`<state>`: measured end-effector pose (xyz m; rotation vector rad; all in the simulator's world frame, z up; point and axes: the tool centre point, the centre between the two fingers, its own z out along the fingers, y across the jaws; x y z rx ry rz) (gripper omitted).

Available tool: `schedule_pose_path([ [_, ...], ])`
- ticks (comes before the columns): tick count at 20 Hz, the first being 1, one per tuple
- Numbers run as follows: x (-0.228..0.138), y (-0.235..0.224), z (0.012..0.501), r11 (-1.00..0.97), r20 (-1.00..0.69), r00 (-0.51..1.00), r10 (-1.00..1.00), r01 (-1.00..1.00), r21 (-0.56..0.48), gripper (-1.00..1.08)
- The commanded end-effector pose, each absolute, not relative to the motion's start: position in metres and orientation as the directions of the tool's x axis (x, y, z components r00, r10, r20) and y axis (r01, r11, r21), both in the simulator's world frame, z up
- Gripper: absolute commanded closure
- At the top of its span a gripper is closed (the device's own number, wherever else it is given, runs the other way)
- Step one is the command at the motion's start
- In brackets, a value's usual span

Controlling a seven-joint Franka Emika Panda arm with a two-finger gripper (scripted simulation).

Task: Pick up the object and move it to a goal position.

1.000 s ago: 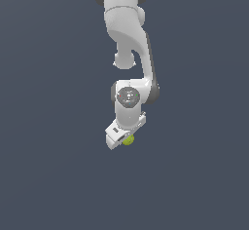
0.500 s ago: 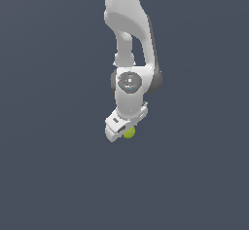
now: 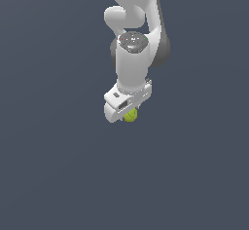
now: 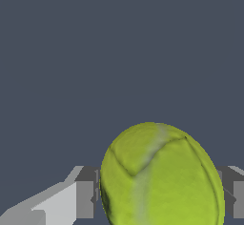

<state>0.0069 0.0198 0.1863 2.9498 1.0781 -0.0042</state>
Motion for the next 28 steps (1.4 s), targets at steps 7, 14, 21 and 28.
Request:
schedule_pose_path([
  [7, -0.021, 0.026, 0.286, -0.764, -0.001, 0.764, 0.646, 0.646, 0.001, 1.08],
  [14, -0.039, 0.029, 0.354, -0.764, 0.0, 0.764, 0.646, 0.646, 0.0, 1.08],
  [21, -0.048, 0.031, 0.396, -0.764, 0.0, 0.764, 0.645, 0.645, 0.0, 1.08],
  [28, -0.051, 0.032, 0.41, -0.764, 0.0, 0.764, 0.645, 0.645, 0.0, 1.08],
])
